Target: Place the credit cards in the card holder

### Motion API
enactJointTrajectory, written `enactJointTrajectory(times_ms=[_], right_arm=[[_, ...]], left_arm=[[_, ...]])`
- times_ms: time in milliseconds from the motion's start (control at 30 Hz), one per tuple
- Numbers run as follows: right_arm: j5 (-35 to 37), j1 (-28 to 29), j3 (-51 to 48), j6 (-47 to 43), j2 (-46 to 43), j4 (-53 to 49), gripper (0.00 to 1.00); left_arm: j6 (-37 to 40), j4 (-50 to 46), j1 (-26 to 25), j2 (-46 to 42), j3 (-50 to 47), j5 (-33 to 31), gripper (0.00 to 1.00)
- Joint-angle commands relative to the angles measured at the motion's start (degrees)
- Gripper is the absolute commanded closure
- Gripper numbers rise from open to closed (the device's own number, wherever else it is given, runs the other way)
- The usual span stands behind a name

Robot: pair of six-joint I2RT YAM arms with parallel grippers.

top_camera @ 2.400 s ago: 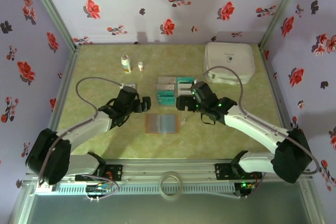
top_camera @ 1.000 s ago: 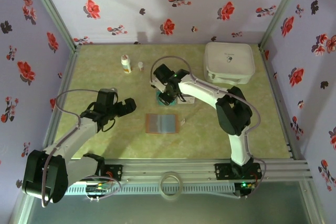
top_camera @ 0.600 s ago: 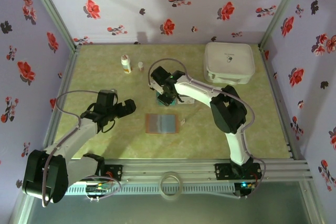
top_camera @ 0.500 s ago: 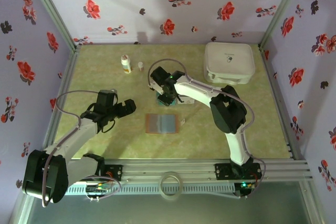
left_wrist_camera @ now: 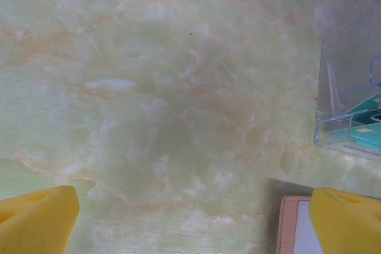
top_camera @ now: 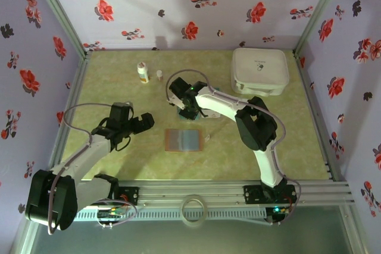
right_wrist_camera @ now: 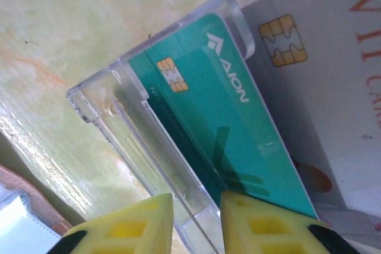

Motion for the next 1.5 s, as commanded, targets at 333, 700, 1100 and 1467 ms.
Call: enactJointTrajectory(times_ms=[333,700,1100,1467], right_arm=[[0.88,0.51,2.51,-4.63,1.75,-2.76,0.87],[5.47,3.22,5.13,-10.11,1.69,-3.93,1.0],[5.28,4.67,6.59,-7.43,-6.04,-5.11,1.0],[-3.18,4.34,-9.26,14.29,-21.82,6.9,1.0]], left_arm=[[-0.46,1.15,0.59,0.34,-0.58,1.17,0.0],[-0.05,0.82,0.64,0.14,-0.13,1.61,0.0],[1.25,-0.2,0.59,-0.92,1.09,2.07,0.0],[-0.52,1.46,-1.13,-2.04,0.22,4.12,0.0]])
